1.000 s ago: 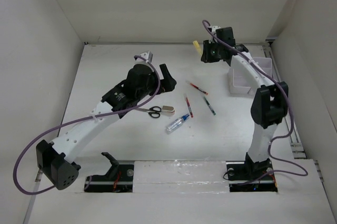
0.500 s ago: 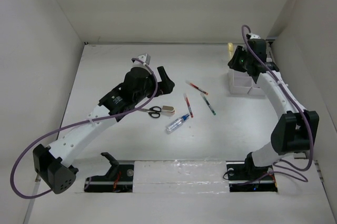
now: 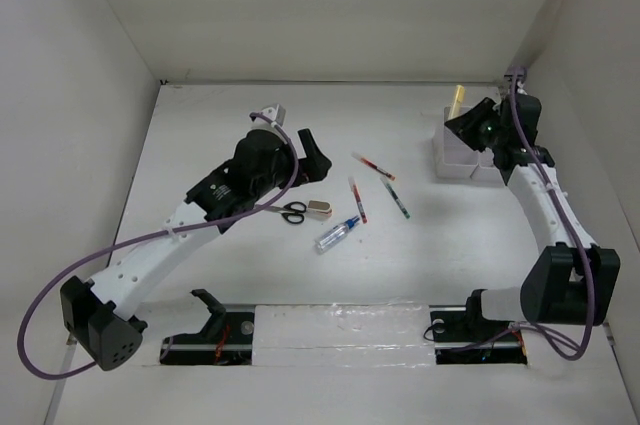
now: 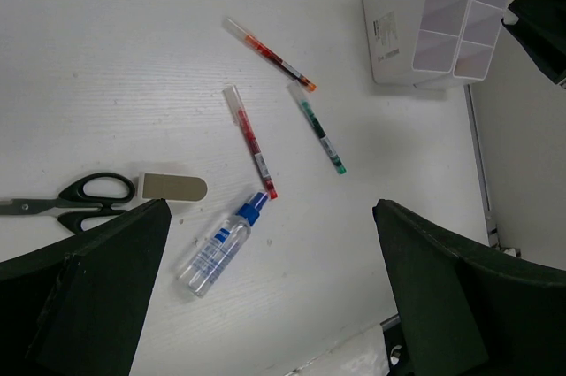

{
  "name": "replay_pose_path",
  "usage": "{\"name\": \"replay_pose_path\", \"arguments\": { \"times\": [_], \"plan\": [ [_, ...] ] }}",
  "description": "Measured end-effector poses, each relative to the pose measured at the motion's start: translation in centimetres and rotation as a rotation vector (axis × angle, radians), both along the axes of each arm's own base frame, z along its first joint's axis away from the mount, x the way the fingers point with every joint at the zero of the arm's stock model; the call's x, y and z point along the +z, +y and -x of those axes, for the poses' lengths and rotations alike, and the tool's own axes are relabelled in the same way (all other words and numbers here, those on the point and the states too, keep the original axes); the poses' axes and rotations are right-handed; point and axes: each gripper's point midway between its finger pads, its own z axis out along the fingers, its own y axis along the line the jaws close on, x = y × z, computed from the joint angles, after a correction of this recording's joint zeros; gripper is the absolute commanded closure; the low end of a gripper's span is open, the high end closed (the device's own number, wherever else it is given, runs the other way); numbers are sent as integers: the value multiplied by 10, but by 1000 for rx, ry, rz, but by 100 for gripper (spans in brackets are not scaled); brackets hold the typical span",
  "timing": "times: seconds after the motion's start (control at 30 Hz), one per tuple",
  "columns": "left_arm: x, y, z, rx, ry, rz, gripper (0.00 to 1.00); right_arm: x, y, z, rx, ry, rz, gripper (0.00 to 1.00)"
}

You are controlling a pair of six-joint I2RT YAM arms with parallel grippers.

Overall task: Sort the stationery into containers
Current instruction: Place the pen in the storage box.

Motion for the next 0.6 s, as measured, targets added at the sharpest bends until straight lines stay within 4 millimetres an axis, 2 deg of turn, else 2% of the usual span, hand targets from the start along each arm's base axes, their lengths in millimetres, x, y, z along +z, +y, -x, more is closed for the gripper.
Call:
{"name": "replay_pose_path", "arguments": {
  "times": [0.2,0.43,0.6],
  "plan": [
    [12,4,6,-1,-24,29,0,21,-1,-8,-5,-47,-170,100],
    [14,8,11,1,-22,28,0,6,7,-24,21,10,-345,100],
    [9,13,12,14,-6,6,0,14,3,-26,17,-3,-421,100]
  ]
}}
